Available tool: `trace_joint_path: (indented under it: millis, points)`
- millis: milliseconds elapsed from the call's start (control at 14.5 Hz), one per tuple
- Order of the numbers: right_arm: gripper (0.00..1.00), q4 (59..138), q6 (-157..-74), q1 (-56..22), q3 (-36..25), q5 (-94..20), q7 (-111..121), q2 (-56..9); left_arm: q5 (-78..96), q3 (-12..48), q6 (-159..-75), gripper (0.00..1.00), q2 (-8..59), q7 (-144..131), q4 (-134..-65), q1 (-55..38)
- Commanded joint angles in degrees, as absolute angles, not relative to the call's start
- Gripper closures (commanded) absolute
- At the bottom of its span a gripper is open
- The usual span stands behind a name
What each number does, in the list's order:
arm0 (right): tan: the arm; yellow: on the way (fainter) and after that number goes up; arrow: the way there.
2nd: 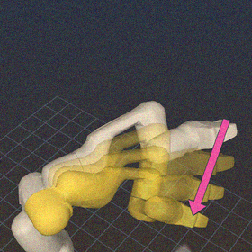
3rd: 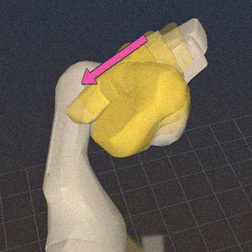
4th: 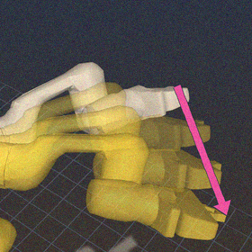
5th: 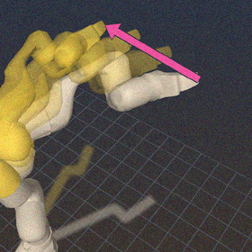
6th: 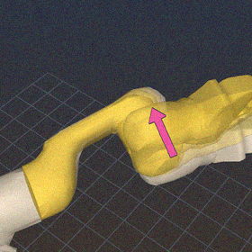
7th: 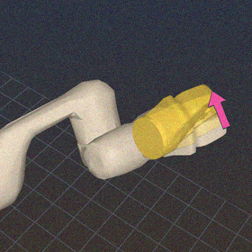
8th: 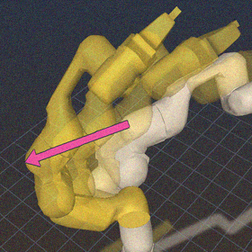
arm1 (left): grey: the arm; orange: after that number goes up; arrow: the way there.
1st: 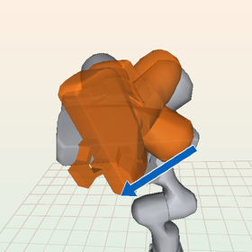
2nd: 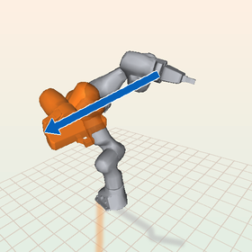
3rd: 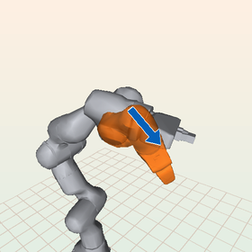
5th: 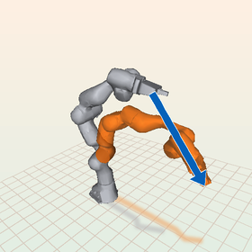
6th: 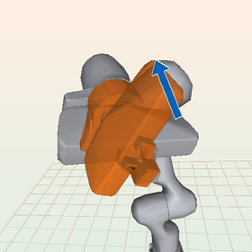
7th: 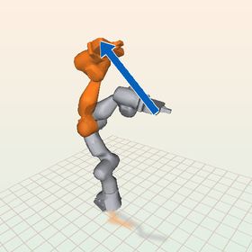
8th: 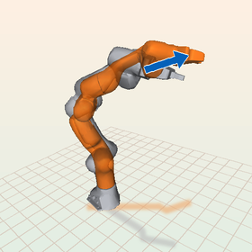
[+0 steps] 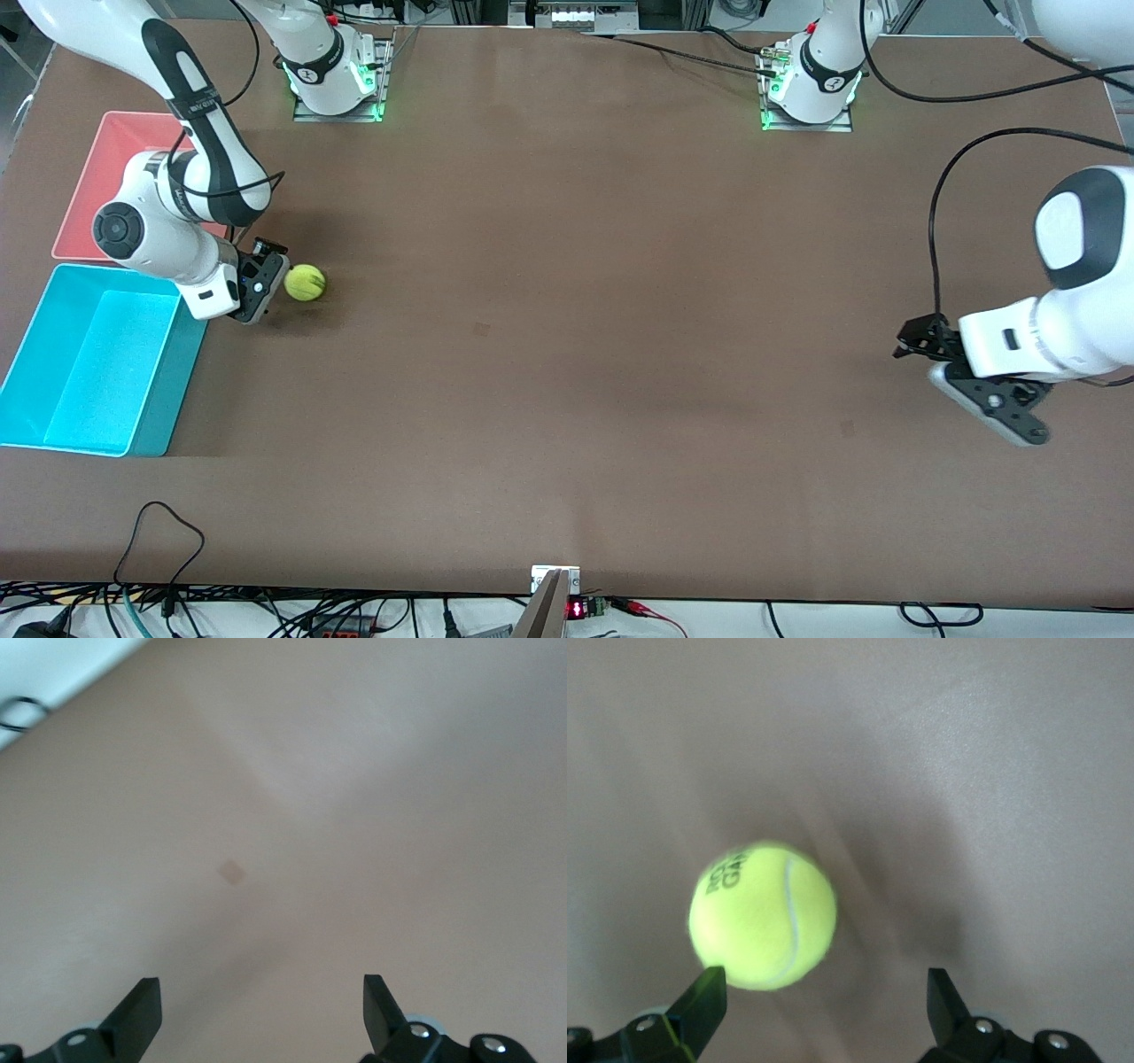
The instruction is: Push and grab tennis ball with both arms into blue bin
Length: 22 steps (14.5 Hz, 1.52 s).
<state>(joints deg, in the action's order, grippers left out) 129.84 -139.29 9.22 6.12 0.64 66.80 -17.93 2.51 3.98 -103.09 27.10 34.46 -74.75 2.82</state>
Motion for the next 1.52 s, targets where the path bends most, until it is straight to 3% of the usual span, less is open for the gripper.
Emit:
trace_joint_path:
  millis: [0, 414, 1034, 1448]
  points:
    - [0.0, 130.17, -142.11, 10.11, 6.68, 0.62, 68.03, -19.86, 2.64, -0.25, -108.8, 0.0, 23.04, 31.22, -79.8, 0.01]
    - [0.0, 130.08, -143.0, 10.11, 6.68, 0.53, 67.41, -20.3, 2.64, -0.88, -105.22, 0.0, 19.52, 11.19, -79.72, -0.09]
    - [0.0, 127.88, -142.91, 10.63, 6.68, 0.53, 67.15, -17.93, 2.46, -1.41, -89.23, 0.0, 11.08, -4.05, -79.72, 1.31]
    - [0.0, 127.62, -136.07, 11.34, 6.68, 0.09, 66.54, -13.98, 1.15, -0.62, -91.48, 0.0, 6.51, -3.35, -86.12, 1.67]
